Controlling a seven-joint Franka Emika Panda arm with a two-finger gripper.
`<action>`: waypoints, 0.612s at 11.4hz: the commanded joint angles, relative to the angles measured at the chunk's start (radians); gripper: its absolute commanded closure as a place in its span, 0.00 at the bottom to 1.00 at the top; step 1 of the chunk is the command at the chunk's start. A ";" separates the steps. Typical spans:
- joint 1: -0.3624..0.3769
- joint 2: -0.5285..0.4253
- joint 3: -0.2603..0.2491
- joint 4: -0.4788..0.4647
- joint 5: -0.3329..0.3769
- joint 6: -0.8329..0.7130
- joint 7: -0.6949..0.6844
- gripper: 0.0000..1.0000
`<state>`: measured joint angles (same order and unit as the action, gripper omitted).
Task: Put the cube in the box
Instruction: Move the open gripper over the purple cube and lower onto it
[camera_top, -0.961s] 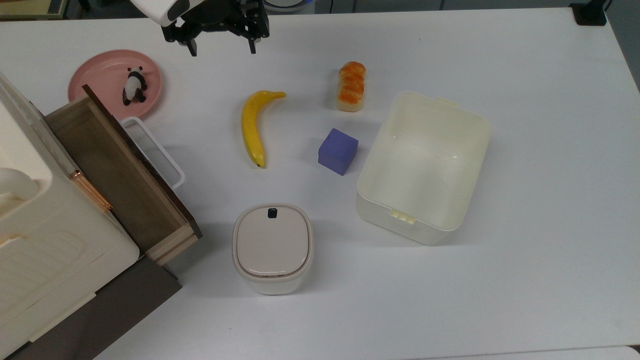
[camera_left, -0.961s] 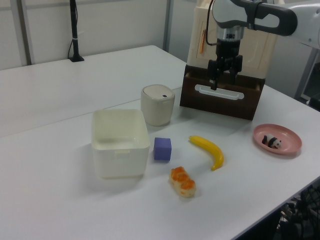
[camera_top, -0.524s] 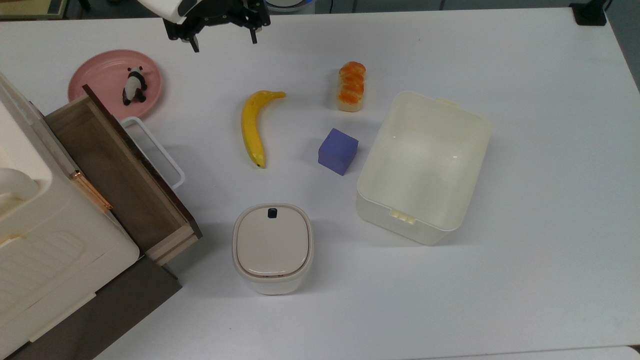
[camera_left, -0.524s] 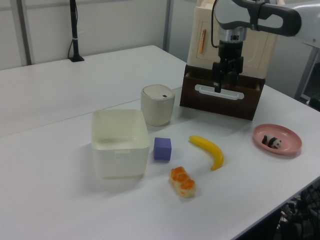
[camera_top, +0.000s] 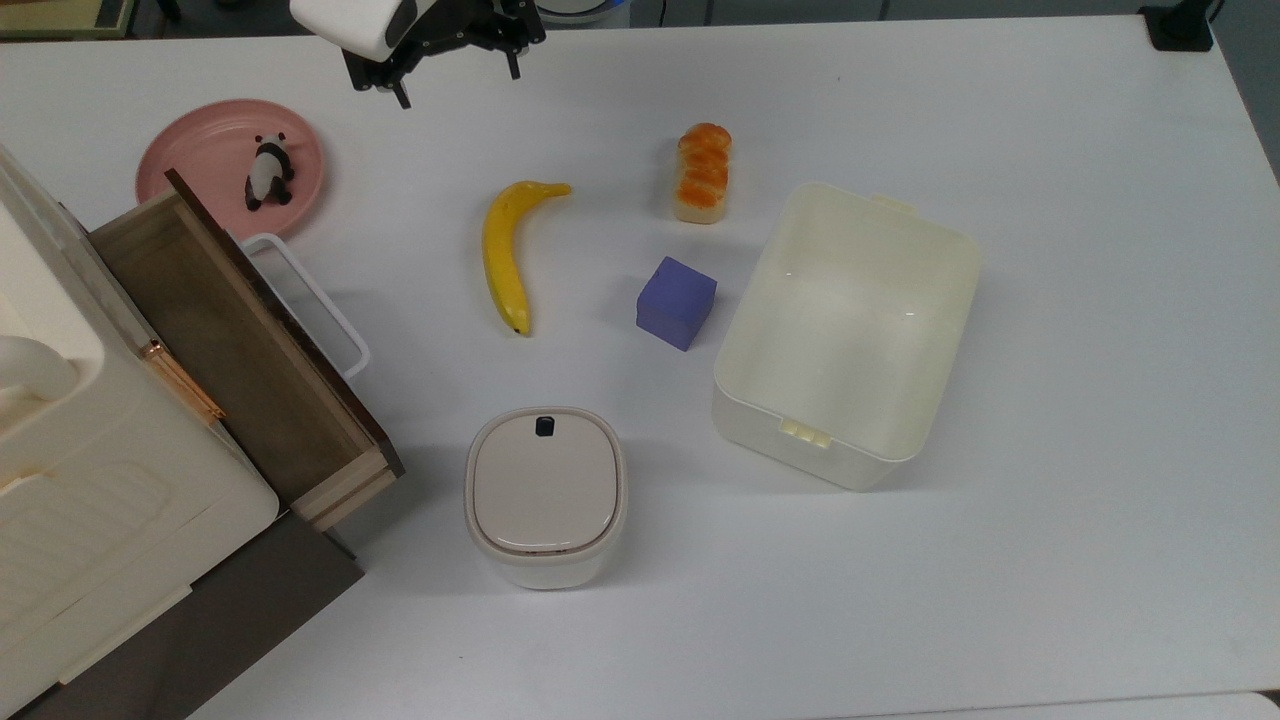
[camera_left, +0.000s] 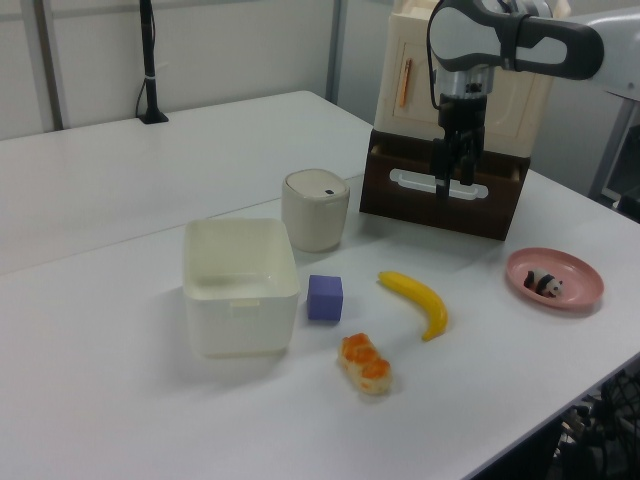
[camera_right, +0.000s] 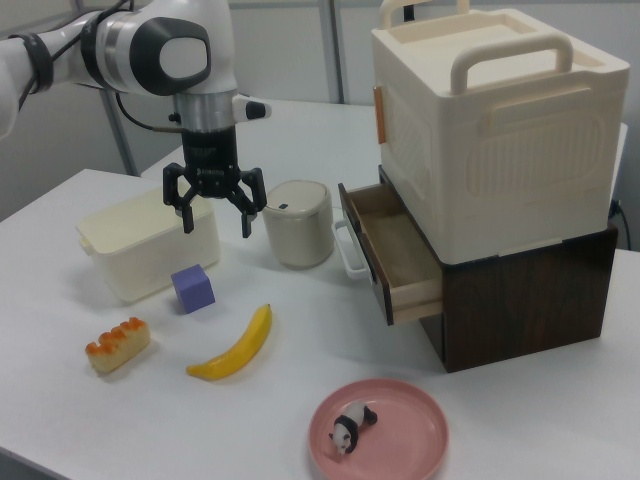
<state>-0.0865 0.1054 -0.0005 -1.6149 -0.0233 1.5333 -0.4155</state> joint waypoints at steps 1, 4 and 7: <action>0.011 -0.041 -0.001 -0.074 -0.017 0.017 -0.138 0.00; 0.063 -0.023 0.005 -0.163 -0.017 0.163 -0.154 0.00; 0.120 0.065 0.004 -0.184 -0.018 0.374 -0.317 0.00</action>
<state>-0.0139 0.1308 0.0056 -1.7667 -0.0233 1.7555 -0.6272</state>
